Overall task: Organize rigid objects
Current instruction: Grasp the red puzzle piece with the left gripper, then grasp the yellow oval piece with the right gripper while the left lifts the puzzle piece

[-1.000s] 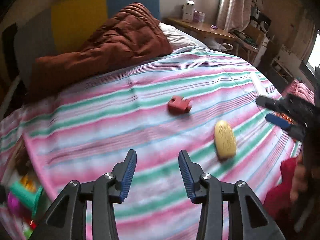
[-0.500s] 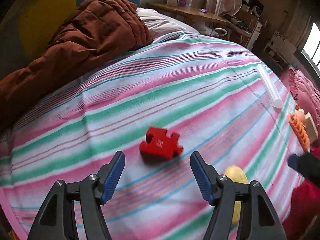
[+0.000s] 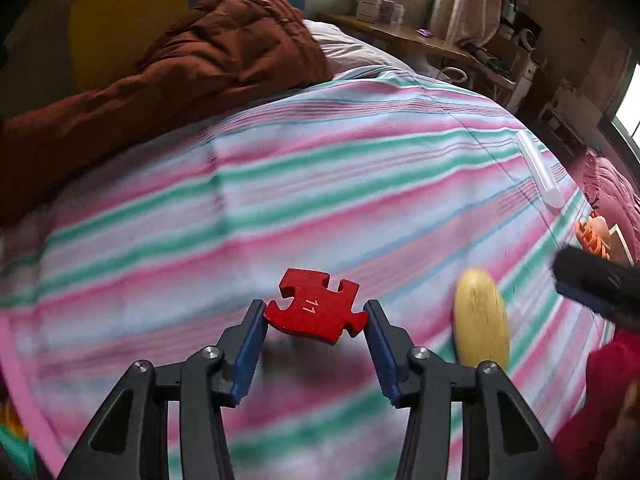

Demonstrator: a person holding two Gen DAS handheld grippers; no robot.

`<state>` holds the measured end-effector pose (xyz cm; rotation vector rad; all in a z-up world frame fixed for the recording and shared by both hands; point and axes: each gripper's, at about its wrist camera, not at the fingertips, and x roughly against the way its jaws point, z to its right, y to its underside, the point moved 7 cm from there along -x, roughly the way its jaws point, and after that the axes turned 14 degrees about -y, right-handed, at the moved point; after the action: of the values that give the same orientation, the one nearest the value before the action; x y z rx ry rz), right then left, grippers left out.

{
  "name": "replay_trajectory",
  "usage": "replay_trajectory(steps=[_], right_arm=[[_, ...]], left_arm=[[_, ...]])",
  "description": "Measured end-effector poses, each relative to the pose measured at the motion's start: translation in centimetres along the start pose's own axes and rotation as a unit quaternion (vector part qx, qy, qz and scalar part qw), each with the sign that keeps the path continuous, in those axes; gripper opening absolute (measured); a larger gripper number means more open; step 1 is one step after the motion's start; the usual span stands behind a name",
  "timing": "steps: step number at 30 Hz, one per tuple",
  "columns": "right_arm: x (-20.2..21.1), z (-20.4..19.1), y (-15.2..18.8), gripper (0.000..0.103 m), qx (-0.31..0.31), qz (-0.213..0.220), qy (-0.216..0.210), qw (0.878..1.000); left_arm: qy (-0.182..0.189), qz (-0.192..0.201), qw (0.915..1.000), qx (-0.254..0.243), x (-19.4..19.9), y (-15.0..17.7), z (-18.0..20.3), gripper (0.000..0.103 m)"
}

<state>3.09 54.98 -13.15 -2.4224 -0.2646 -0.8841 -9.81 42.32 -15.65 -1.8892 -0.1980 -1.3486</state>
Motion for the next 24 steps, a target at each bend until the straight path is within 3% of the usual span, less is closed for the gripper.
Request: replay_trajectory(steps=[10, 24], right_arm=[[-3.5, -1.3, 2.4, 0.079, 0.075, -0.072, 0.039, 0.994], [-5.9, -1.7, 4.2, 0.079, 0.165, -0.111, 0.093, 0.976]], left_arm=[[-0.009, 0.037, 0.9990, 0.023, 6.9, 5.6, -2.0, 0.050], [-0.019, 0.083, 0.9945, 0.061, 13.4, 9.2, -4.9, 0.050]])
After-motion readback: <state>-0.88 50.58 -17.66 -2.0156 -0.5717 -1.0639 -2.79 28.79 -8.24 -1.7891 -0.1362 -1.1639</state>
